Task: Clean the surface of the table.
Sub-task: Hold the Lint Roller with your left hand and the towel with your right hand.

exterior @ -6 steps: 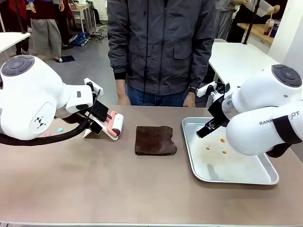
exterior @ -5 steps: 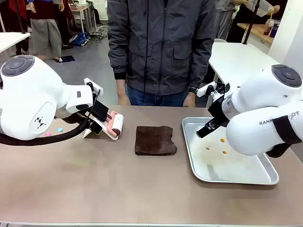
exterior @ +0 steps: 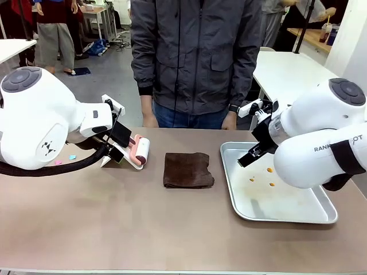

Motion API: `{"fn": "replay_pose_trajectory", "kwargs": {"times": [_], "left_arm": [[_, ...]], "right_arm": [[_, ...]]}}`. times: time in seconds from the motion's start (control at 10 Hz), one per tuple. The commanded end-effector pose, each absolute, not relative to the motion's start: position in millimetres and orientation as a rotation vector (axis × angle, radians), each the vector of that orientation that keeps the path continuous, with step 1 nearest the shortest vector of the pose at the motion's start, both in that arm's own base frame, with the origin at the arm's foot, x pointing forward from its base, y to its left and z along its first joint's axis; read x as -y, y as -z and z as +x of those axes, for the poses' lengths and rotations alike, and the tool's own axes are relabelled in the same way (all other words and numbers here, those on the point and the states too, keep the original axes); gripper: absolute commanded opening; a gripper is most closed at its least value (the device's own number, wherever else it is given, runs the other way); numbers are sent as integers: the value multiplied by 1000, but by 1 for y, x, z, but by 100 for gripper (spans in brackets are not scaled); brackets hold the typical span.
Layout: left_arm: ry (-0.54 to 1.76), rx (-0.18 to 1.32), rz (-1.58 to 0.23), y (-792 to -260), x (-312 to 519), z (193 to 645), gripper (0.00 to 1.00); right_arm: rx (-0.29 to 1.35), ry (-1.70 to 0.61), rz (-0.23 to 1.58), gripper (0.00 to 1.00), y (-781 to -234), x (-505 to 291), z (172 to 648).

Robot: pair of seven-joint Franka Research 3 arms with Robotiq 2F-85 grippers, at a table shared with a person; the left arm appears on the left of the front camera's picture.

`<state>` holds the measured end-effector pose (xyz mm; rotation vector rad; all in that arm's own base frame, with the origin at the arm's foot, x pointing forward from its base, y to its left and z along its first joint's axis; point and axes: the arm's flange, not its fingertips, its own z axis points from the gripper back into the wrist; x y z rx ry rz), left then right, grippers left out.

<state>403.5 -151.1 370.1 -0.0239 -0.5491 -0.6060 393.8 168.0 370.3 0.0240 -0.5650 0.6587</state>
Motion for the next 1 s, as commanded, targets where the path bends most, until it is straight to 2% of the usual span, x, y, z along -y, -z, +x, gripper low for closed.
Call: {"fn": "replay_pose_trajectory", "kwargs": {"times": [0.0,0.4,0.5,0.7,0.9], "left_arm": [[607,549,-24,-370,151,403,100],[607,549,-24,-370,151,403,100],[606,549,-24,-370,151,404,100],[623,474,93,-395,149,400,100],[452,410,205,-435,149,403,100]], "right_arm": [[565,-658,24,100,-370,-168,394],[565,-659,24,100,-370,-168,394],[520,-628,31,100,-380,-167,390],[402,-530,74,100,-406,-166,376],[303,-405,173,100,-439,-150,354]]}}
